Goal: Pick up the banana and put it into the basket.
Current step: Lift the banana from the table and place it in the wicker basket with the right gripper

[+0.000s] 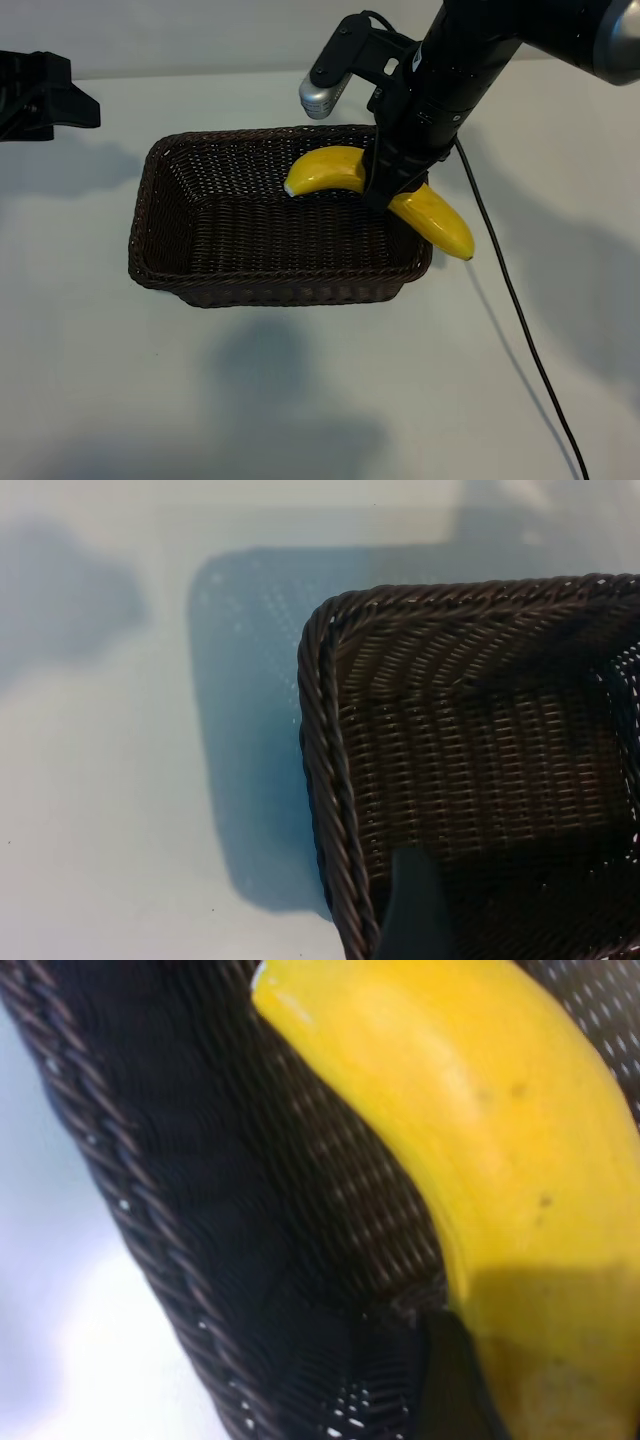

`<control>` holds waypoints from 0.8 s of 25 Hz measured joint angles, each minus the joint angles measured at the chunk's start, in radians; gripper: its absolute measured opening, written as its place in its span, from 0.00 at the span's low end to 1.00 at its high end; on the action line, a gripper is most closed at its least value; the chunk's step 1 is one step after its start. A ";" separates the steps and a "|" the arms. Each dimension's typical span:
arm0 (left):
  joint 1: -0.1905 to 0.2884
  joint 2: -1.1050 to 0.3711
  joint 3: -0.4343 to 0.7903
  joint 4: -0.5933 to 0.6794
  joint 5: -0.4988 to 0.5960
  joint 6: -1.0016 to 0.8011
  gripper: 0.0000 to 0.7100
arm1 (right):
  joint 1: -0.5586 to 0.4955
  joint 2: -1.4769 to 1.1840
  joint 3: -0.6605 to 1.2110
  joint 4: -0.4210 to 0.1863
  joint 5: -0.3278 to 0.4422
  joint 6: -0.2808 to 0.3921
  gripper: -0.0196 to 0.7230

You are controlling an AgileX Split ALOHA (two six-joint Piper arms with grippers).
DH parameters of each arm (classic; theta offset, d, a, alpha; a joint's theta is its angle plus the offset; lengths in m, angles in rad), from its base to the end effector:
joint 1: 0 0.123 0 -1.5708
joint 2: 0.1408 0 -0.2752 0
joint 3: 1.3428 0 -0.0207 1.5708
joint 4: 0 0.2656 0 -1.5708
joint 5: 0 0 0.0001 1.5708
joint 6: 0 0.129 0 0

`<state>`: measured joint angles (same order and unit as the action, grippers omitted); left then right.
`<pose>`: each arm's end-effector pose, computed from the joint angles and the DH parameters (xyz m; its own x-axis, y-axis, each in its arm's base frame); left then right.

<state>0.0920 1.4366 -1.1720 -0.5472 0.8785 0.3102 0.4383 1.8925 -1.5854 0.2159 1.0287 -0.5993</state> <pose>0.3362 -0.0209 0.2737 -0.8325 -0.1326 -0.5379 0.0885 0.9266 -0.3654 0.3773 0.2030 0.2117 -0.5360 -0.7589 -0.3697 -0.8170 0.5767 0.0006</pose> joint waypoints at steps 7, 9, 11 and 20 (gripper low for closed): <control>0.000 0.000 0.000 0.000 0.000 0.003 0.79 | 0.004 0.001 0.000 0.068 -0.037 -0.039 0.57; 0.000 0.000 0.000 0.000 0.000 0.003 0.79 | 0.013 0.002 0.000 0.072 -0.042 -0.067 0.57; 0.000 0.000 0.000 0.000 0.000 0.003 0.79 | 0.027 0.003 0.000 0.074 -0.061 -0.091 0.57; 0.000 0.000 0.000 0.000 0.000 0.003 0.79 | 0.082 0.010 0.000 0.082 -0.124 -0.145 0.57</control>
<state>0.0920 1.4366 -1.1720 -0.5472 0.8785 0.3128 0.5201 1.9026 -1.5854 0.2983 0.9042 -0.7438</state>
